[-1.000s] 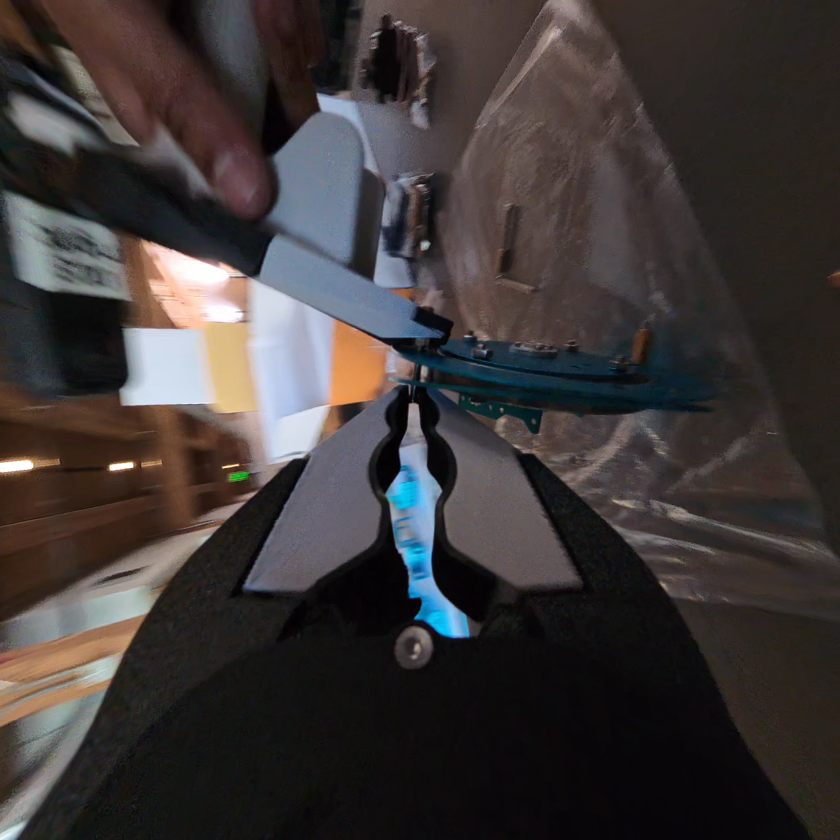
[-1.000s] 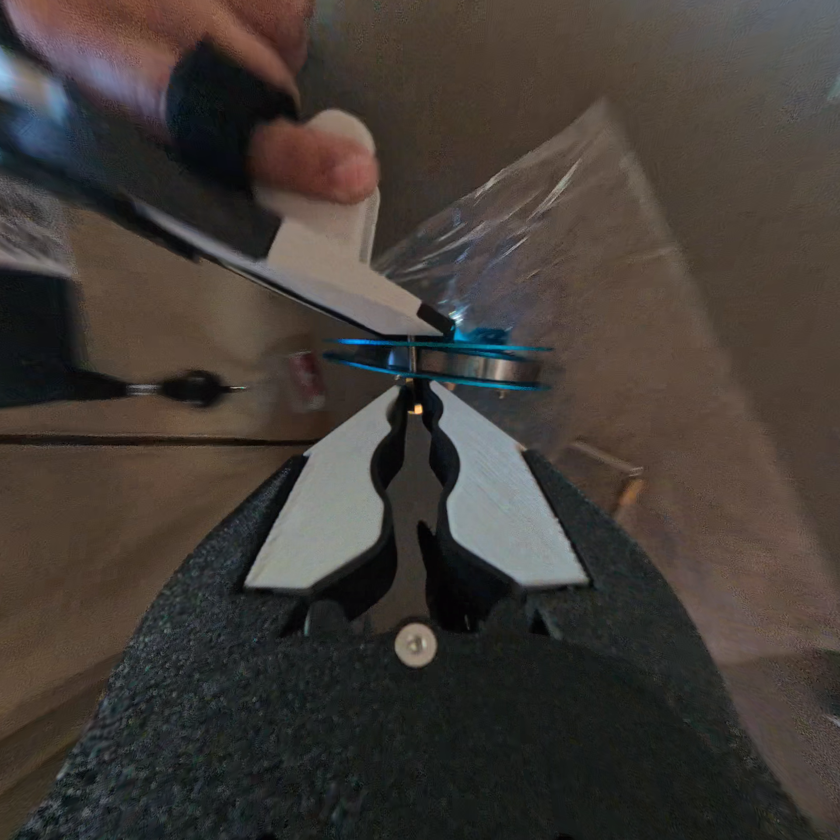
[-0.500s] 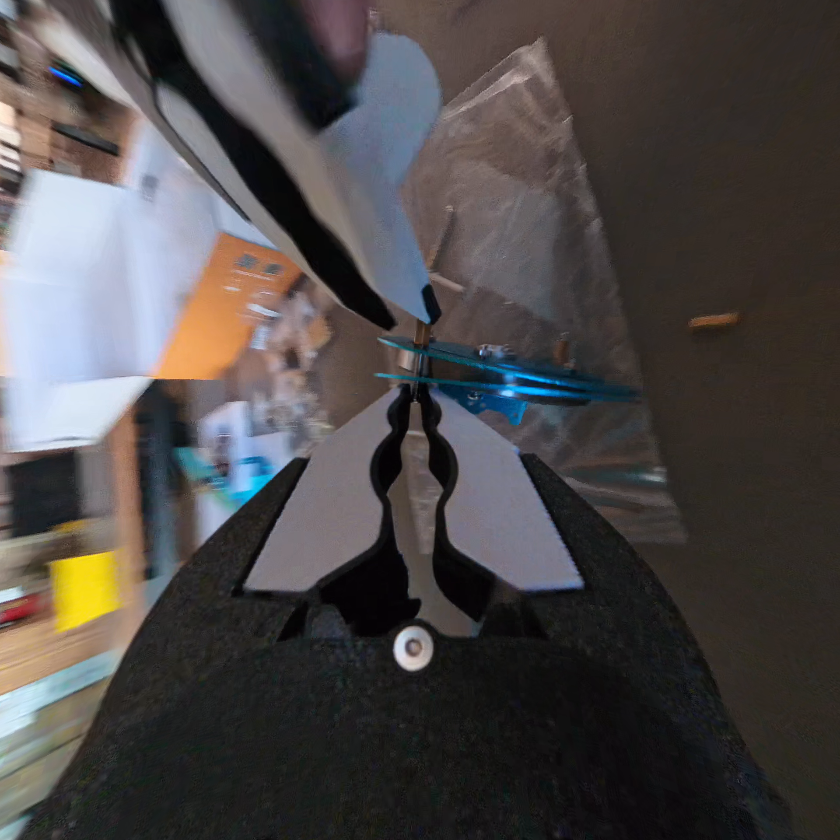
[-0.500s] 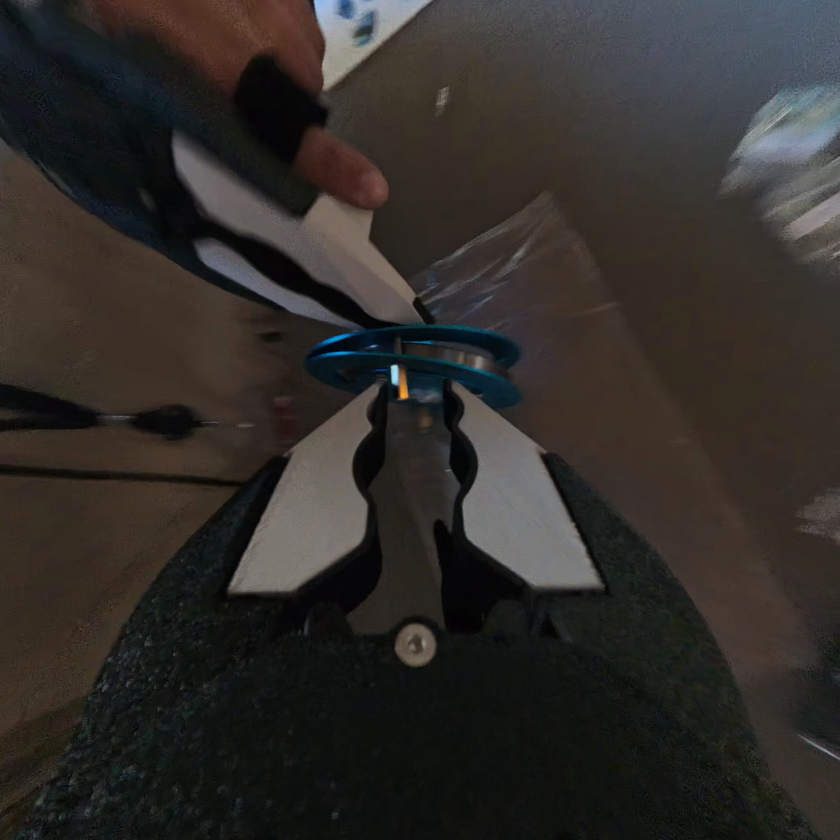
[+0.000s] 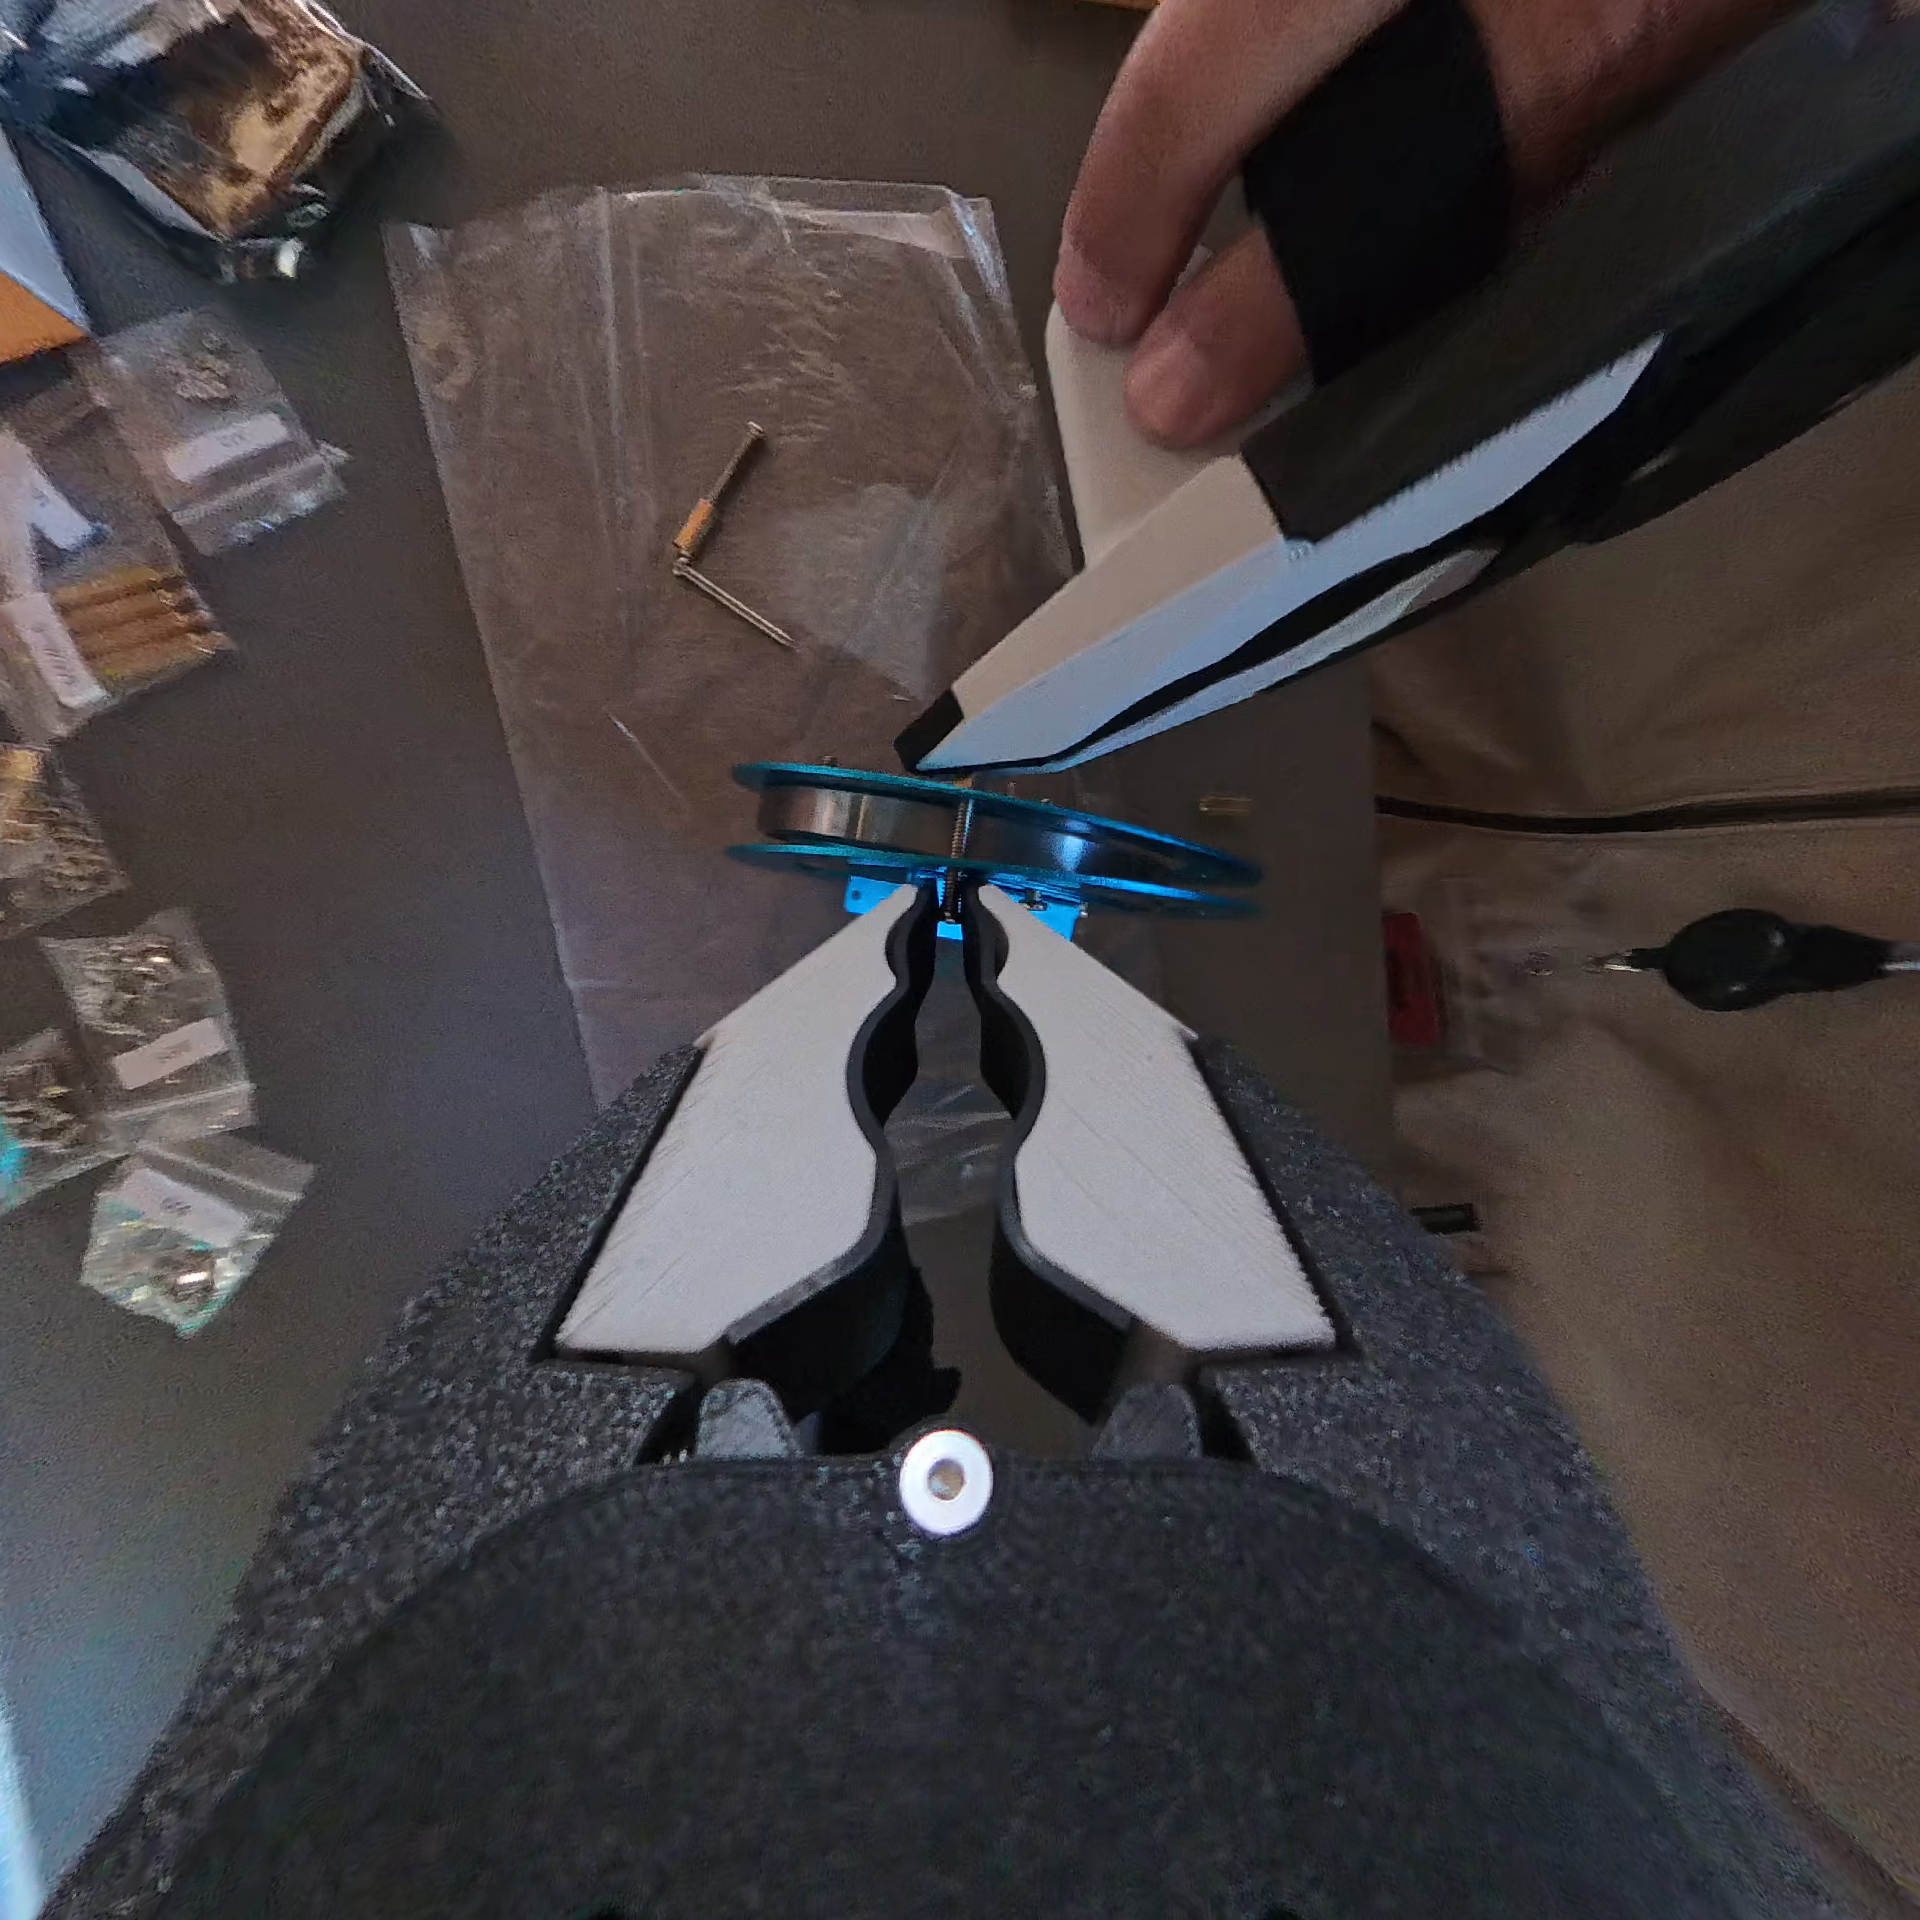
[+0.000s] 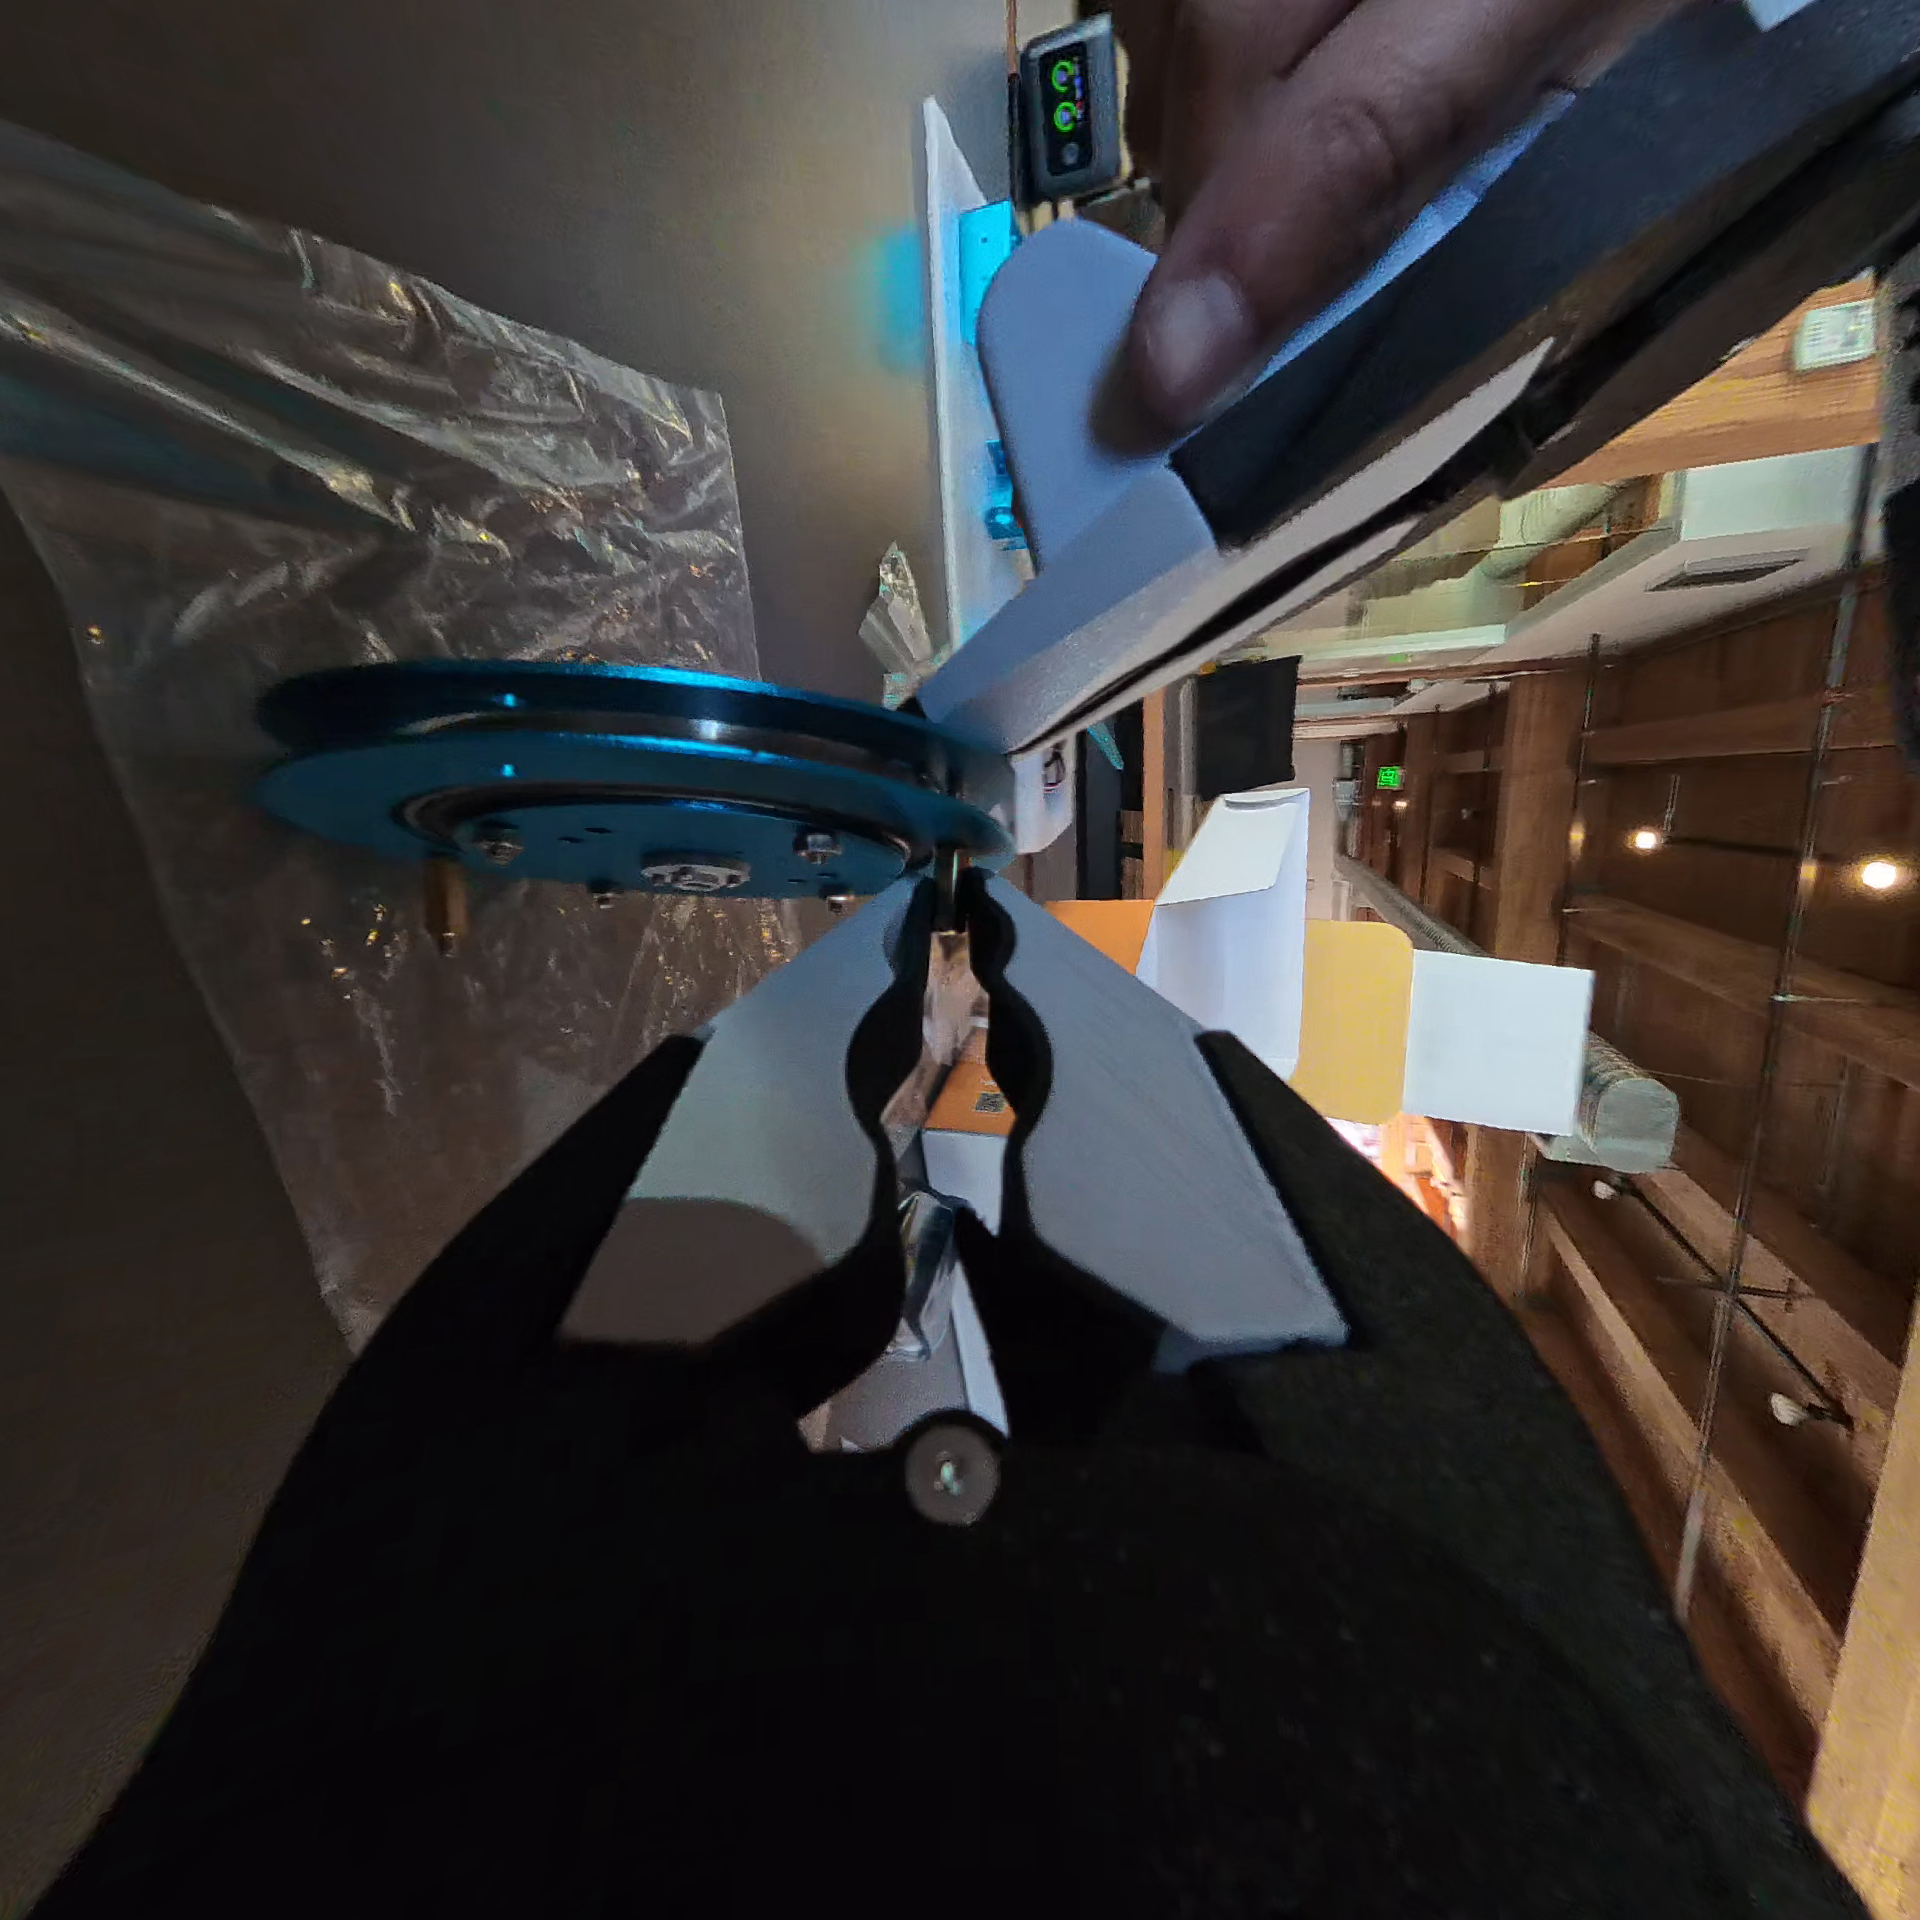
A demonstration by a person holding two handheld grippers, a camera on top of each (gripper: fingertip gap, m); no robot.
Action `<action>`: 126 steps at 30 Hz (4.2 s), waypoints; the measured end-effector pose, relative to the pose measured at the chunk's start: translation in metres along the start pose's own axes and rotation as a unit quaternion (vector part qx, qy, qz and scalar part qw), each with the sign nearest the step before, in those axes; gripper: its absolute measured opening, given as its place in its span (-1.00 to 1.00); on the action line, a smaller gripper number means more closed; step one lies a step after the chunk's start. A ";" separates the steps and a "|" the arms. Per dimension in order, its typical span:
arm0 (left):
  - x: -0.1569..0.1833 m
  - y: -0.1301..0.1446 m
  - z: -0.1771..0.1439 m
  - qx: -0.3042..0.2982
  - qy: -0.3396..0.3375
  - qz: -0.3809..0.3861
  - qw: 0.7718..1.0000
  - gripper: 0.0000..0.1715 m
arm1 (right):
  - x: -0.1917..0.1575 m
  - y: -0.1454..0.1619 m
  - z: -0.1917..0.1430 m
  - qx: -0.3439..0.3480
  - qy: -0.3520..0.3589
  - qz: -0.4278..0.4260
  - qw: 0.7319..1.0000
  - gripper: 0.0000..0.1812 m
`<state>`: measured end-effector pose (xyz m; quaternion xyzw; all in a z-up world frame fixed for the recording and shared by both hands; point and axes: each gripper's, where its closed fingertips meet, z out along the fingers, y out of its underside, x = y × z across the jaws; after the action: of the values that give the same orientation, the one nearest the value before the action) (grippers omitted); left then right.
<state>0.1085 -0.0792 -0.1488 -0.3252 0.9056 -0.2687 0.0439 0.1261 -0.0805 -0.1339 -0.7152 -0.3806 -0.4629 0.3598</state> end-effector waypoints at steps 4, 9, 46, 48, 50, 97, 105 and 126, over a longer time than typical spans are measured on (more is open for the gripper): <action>-0.004 -0.006 0.001 0.017 -0.141 0.146 0.979 -0.98 | -0.005 0.005 0.000 0.009 -0.179 0.164 0.970 -0.96; -0.006 -0.012 -0.001 0.030 -0.359 0.295 0.885 -0.98 | -0.016 -0.002 -0.014 0.051 -0.491 0.425 0.759 -0.96; -0.001 0.001 0.002 -0.016 -0.056 0.057 0.997 -0.98 | -0.002 0.006 0.002 -0.023 -0.055 0.021 0.998 -0.96; -0.005 -0.001 0.003 -0.005 -0.133 0.123 0.984 -0.98 | -0.008 0.005 -0.001 -0.016 -0.180 0.131 0.975 -0.97; -0.007 -0.004 0.004 0.007 -0.223 0.181 0.958 -0.98 | -0.012 0.000 -0.007 0.005 -0.336 0.286 0.897 -0.96; -0.012 -0.037 0.012 0.029 -0.481 0.409 0.775 -0.98 | -0.015 0.015 -0.037 -0.051 -0.644 0.611 0.458 -0.97; -0.011 -0.036 0.011 0.040 -0.459 0.393 0.796 -0.97 | -0.017 0.013 -0.039 0.006 -0.672 0.624 0.400 -0.95; -0.008 -0.029 0.020 0.050 -0.083 0.149 0.984 -0.97 | 0.002 0.033 -0.007 0.015 0.031 -0.070 0.997 -0.93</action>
<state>0.1366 -0.1018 -0.1513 -0.2048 0.9226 -0.2762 0.1749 0.1527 -0.1009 -0.1348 -0.6665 -0.4254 -0.5033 0.3486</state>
